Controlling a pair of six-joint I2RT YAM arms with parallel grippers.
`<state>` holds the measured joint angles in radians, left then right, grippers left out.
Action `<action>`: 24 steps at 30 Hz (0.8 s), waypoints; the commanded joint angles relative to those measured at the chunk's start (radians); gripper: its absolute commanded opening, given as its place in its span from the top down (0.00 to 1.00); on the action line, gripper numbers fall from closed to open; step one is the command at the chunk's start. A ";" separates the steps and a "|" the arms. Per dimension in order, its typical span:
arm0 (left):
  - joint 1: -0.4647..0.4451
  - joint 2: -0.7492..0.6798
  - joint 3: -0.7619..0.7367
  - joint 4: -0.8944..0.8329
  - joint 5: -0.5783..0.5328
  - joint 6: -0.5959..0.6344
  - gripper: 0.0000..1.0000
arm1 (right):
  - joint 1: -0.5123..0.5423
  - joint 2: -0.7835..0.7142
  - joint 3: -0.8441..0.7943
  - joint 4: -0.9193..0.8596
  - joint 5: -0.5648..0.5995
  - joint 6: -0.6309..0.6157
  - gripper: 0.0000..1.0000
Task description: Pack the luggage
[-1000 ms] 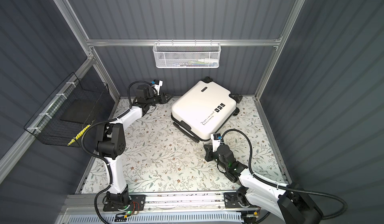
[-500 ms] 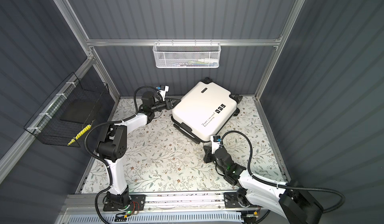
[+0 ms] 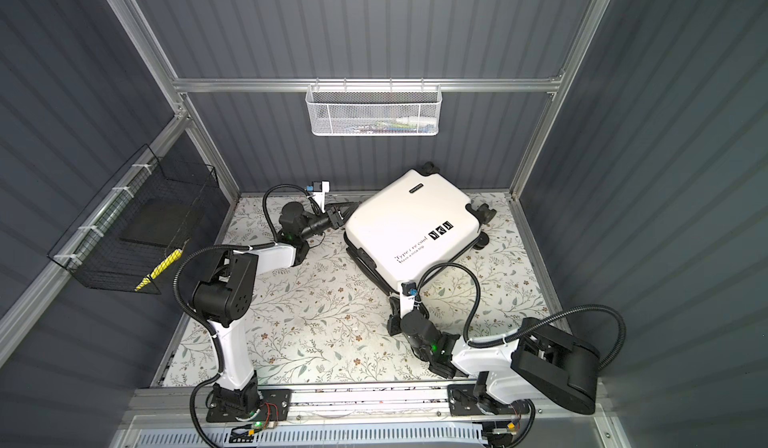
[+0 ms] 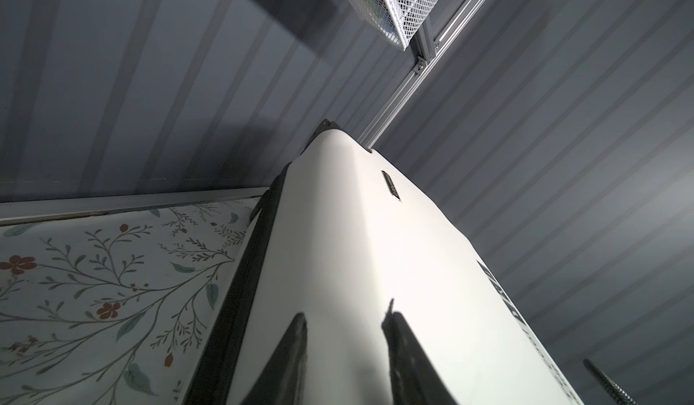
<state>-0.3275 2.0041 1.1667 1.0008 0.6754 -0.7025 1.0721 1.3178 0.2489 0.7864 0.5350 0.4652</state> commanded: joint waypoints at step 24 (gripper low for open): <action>-0.068 -0.213 -0.085 -0.351 -0.009 0.175 0.58 | 0.009 -0.404 -0.091 -0.166 0.062 0.079 1.00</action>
<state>-0.4042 1.8679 1.0554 0.7982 0.7353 -0.6601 1.0767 0.9894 0.1753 0.6445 0.5716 0.4973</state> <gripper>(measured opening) 0.417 0.045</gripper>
